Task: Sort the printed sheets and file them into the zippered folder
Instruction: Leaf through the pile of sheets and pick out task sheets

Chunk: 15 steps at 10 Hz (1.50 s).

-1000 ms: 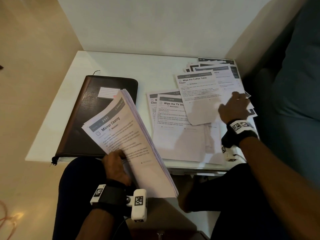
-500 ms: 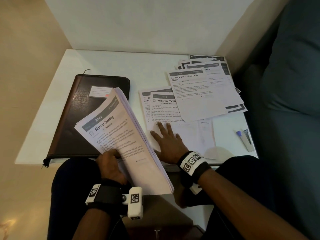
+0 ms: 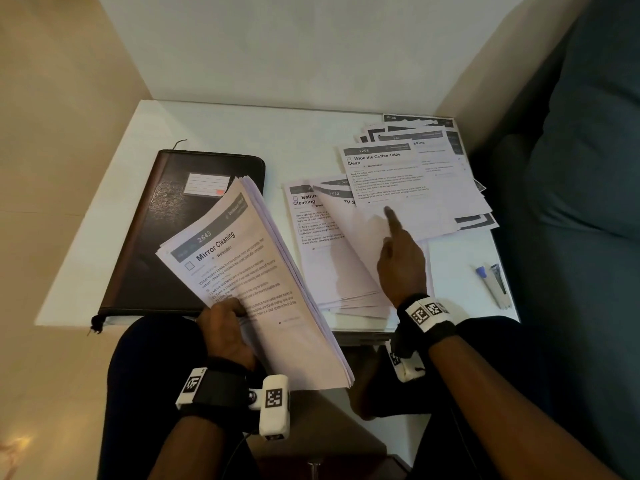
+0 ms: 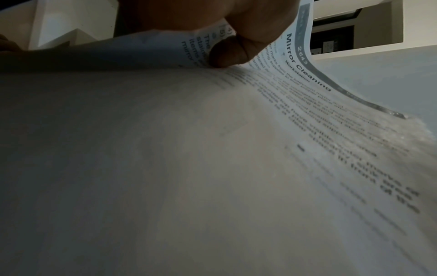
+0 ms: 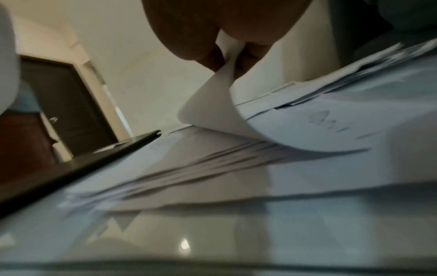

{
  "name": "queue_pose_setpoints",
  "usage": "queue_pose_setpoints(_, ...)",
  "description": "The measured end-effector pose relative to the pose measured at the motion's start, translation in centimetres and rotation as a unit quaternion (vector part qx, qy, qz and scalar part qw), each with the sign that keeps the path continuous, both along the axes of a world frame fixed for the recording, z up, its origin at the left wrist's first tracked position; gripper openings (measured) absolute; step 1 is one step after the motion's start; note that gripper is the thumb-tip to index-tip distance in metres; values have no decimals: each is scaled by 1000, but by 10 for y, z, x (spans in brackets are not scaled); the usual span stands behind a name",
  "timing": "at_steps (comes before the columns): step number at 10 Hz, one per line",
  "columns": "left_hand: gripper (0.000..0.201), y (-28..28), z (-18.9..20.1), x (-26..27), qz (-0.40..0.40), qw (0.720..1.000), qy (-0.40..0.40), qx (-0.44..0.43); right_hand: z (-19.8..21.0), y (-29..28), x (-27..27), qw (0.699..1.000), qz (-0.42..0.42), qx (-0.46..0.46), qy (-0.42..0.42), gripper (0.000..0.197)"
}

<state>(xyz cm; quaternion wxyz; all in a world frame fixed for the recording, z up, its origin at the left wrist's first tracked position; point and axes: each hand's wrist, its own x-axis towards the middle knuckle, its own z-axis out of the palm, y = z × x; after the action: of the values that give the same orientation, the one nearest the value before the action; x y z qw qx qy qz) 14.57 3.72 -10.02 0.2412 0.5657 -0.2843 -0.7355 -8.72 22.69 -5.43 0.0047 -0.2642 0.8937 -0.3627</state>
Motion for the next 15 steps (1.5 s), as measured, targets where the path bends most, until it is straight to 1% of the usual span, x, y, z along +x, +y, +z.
queue_pose_setpoints(1, 24, 1, 0, -2, 6, 1000, 8, -6, -2, 5, 13, 992, 98, 45, 64, 59)
queue_pose_setpoints(2, 24, -1, -3, -1, 4, 1000, 8, -15, 2, 11, 12, 995, -40, -5, 89, 39)
queue_pose_setpoints(3, 33, -3, -9, 3, -4, 1000, 17, 6, 8, 13, 15, 990, -114, -46, 72, 31)
queue_pose_setpoints(4, 38, 1, -2, -1, 8, 999, 29, 15, 7, 5, 38, 994, 52, 29, 92, 24)
queue_pose_setpoints(5, 23, 6, 7, -7, 18, 999, 10, -29, 0, -8, 54, 973, 160, 161, 37, 42)
queue_pose_setpoints(6, 33, 12, 21, -11, 33, 997, 11, -69, 0, -25, 66, 931, 178, 317, -16, 67)
queue_pose_setpoints(7, 31, 13, 22, -12, 44, 996, -4, -76, 6, -32, 70, 921, 181, 345, -24, 55)
queue_pose_setpoints(8, 34, 12, 23, -15, 59, 996, -3, -69, 12, -34, 70, 920, 172, 350, -28, 44)
queue_pose_setpoints(9, 35, 12, 22, -15, 67, 996, 8, -64, 16, -35, 71, 916, 174, 358, -45, 61)
queue_pose_setpoints(10, 34, 11, 22, -14, 59, 995, -4, -81, 8, -35, 71, 923, 168, 344, -41, 60)
queue_pose_setpoints(11, 25, 8, 19, -11, 45, 996, -16, -81, -8, -34, 65, 940, 155, 303, -33, 41)
queue_pose_setpoints(12, 8, 6, 13, -6, 24, 997, -31, -73, -25, -32, 52, 953, 136, 269, -34, 32)
queue_pose_setpoints(13, 9, 5, 10, -5, 21, 997, -30, -70, -20, -28, 53, 953, 134, 269, -42, 50)
queue_pose_setpoints(14, 11, 2, 7, -5, 17, 997, -32, -67, -22, -21, 58, 942, 166, 290, -30, 82)
queue_pose_setpoints(15, 12, 2, 5, -5, 16, 997, -32, -64, -26, -20, 56, 946, 160, 279, -44, 72)
